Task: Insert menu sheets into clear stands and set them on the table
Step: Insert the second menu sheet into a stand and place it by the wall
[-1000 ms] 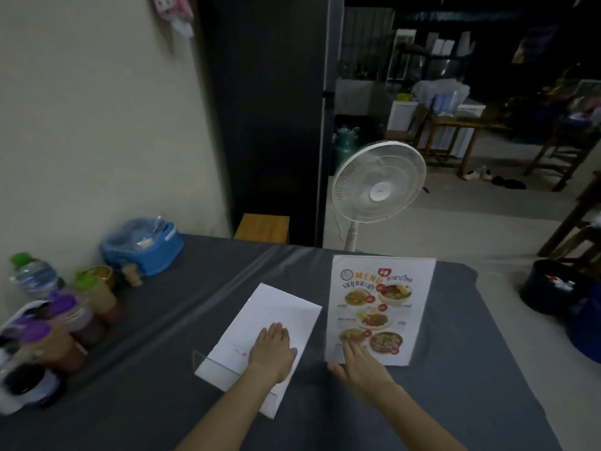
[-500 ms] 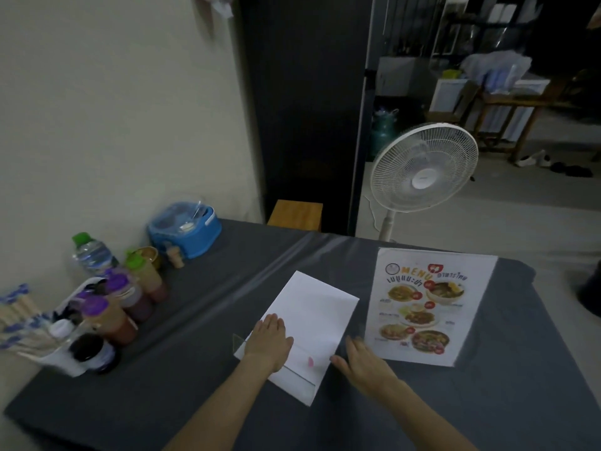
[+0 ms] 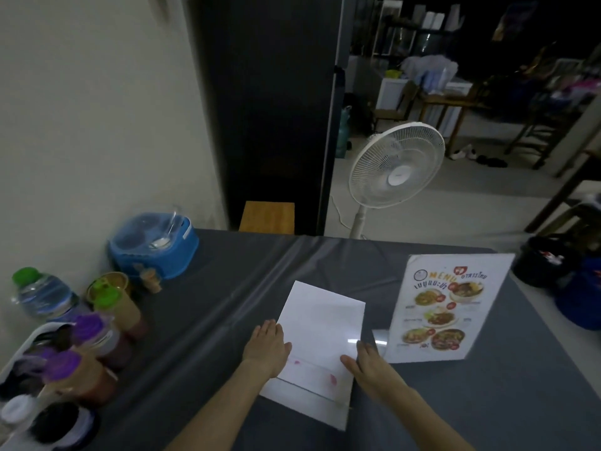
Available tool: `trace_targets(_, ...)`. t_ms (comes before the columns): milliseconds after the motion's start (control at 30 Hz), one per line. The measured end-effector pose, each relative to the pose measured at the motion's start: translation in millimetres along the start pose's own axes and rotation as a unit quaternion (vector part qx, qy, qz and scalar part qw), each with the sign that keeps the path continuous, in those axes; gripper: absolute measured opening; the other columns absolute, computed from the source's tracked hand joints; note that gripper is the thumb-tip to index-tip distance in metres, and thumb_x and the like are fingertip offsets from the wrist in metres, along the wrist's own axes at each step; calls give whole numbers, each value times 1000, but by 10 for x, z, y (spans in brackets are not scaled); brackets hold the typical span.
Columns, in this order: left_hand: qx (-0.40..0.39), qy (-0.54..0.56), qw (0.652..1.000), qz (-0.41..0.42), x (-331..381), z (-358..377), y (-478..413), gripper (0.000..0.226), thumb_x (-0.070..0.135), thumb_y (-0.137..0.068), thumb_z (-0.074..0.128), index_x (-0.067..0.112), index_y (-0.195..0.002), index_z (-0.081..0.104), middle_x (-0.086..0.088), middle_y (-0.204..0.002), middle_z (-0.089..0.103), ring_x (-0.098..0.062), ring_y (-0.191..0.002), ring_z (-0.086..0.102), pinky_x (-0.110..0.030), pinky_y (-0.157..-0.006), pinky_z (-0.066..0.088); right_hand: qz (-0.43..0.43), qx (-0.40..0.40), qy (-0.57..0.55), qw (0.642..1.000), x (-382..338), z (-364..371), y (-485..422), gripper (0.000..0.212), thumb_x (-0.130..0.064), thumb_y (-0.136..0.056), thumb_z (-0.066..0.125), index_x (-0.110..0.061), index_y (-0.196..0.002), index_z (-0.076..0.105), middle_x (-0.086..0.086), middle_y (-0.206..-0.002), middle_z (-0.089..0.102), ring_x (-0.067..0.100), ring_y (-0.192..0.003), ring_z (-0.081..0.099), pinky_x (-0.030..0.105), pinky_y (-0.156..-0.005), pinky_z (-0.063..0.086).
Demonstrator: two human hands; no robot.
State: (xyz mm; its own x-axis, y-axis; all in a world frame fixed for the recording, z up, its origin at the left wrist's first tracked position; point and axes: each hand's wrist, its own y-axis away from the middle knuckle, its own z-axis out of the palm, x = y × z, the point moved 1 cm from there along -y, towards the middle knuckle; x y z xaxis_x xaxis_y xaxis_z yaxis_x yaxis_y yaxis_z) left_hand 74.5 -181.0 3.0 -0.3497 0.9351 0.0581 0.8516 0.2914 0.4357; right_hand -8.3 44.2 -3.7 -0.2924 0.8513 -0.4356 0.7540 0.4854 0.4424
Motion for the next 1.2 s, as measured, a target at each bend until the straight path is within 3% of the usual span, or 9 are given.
trace_targets(167,-25,-2,999,21,-133,46,-108,62,35,-103,17,-1,-152,4,-17,-163,3,-28,-151,2,-40,-124,5,36,-2,-36,999,-158,13,32,130,-93,-49,-3,-9,-145,25,14,-150,33,28,-135,37,43,-111,33)
trace_targets(267,-33,6,999,27,-149,33,-195,62,35,-103,17,0,-152,5,-17,-163,4,-28,-151,3,-40,-124,5,49,4,-55,997,-207,5,-2,97,-78,-76,16,-8,-143,26,15,-148,36,28,-133,40,41,-110,34)
trace_targets(400,-31,53,998,25,-181,7,-315,60,36,-103,21,0,-151,15,-17,-161,15,-29,-150,13,-41,-123,12,72,25,-150,986,-125,47,-142,104,-87,-63,13,-17,-134,38,10,-135,49,25,-122,50,37,-103,40)
trace_targets(500,-26,137,990,26,-184,-27,-345,59,35,-102,30,1,-149,21,-14,-157,24,-27,-144,28,-37,-120,22,94,38,-201,974,-167,50,-208,78,-71,-82,25,-13,-130,46,8,-130,55,23,-116,54,31,-96,42)
trace_targets(633,-5,222,975,4,-160,-32,-401,51,32,-100,41,3,-141,32,-14,-145,35,-27,-133,40,-36,-113,34,102,57,-204,972,-203,0,-281,43,-43,-97,33,-8,-108,56,3,-101,57,17,-90,55,23,-78,38)
trace_targets(833,-5,236,971,-48,-96,13,-495,40,29,-98,46,0,-127,45,-16,-138,41,-28,-127,43,-35,-107,36,159,74,-156,972,-80,61,-427,41,-50,-95,36,-11,-88,44,8,-93,51,21,-83,48,28,-75,36)
trace_targets(1100,15,253,960,-122,24,41,-610,38,30,-96,51,-1,-117,51,-19,-132,41,-30,-121,43,-35,-101,40,190,98,-134,968,-46,97,-573,44,-40,-94,46,1,-105,57,17,-101,64,19,-81,51,27,-70,38)
trace_targets(1200,21,250,959,-131,49,54,-606,40,32,-94,54,-1,-118,50,-18,-133,40,-30,-120,43,-35,-99,41,219,113,-165,955,-49,82,-617,42,-38,-93,50,4,-99,59,13,-88,60,21,-77,52,26,-64,37)
